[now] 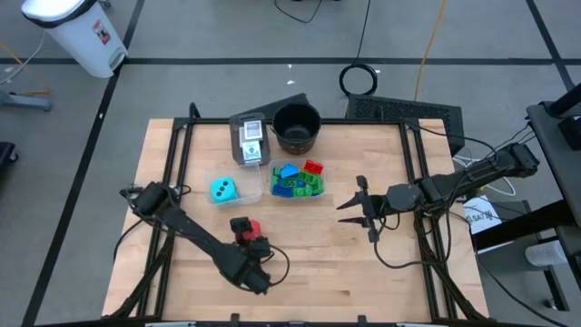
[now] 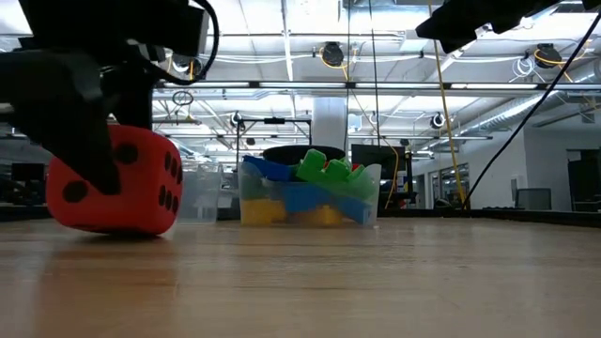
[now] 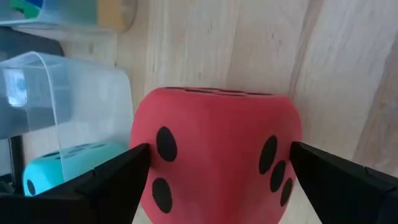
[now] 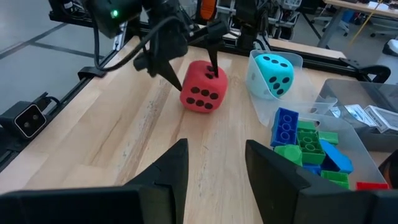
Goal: Pick & Place Toys
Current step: Put the red dice into the left transparent bin
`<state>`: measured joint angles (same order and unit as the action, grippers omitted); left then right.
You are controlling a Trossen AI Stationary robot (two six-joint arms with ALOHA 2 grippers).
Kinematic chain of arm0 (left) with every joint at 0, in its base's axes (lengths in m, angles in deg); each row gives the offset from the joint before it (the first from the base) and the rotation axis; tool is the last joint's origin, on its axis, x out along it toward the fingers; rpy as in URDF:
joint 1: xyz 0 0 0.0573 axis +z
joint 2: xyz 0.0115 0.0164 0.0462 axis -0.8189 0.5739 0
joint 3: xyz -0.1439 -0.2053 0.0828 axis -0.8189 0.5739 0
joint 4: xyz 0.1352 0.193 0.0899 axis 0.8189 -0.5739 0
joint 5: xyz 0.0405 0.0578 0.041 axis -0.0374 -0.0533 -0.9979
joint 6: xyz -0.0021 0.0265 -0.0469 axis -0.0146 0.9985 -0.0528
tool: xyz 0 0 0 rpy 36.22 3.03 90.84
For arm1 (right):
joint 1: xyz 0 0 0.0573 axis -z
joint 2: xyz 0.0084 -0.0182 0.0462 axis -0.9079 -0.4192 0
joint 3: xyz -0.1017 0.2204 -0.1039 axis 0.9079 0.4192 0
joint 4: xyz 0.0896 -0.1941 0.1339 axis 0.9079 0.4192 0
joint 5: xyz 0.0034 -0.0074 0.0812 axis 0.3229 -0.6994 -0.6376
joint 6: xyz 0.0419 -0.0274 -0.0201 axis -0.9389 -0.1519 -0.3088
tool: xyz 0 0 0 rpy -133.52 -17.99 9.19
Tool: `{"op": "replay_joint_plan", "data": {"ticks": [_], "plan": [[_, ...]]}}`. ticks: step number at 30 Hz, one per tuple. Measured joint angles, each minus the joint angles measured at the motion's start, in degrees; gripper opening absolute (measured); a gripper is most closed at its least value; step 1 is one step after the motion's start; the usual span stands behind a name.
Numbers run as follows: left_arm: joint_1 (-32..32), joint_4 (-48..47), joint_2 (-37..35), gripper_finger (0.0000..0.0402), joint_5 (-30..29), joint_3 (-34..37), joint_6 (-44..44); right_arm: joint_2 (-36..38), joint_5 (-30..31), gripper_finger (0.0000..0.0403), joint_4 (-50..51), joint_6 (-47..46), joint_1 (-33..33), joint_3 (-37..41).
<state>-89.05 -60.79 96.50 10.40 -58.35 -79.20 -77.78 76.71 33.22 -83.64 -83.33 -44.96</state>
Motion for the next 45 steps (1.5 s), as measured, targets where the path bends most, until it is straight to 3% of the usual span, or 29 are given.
{"op": "replay_joint_plan", "data": {"ticks": [5,12,22,28,35,40,45], "plan": [[0.86,-0.02,1.89,0.0369,1.12,-0.20,-0.87,0.00,0.00,0.0130,-0.02,0.00,0.00,0.00],[1.28,0.50,1.97,0.0252,2.80,-0.10,-2.80,0.00,-0.07,0.0130,-0.02,-0.78,0.00,0.00],[1.45,0.32,1.39,0.0249,3.43,-0.29,-0.61,0.00,-0.11,0.0130,0.00,-0.83,0.00,0.00],[2.65,-6.60,-1.31,0.0233,4.81,-4.38,1.23,0.00,-0.04,0.0130,-0.02,-0.70,0.00,0.00],[5.35,-14.45,-7.08,0.0191,-2.40,-9.22,3.22,0.00,-0.02,0.0130,-0.04,-0.70,0.00,0.00],[8.25,-18.22,-12.20,0.0160,-11.02,-9.40,7.39,0.00,-0.09,0.0130,0.02,-0.68,0.00,0.00],[13.96,-18.27,-15.07,0.0146,-15.12,-7.79,12.75,0.00,-0.11,0.0130,0.00,-0.70,0.00,0.00]]}}
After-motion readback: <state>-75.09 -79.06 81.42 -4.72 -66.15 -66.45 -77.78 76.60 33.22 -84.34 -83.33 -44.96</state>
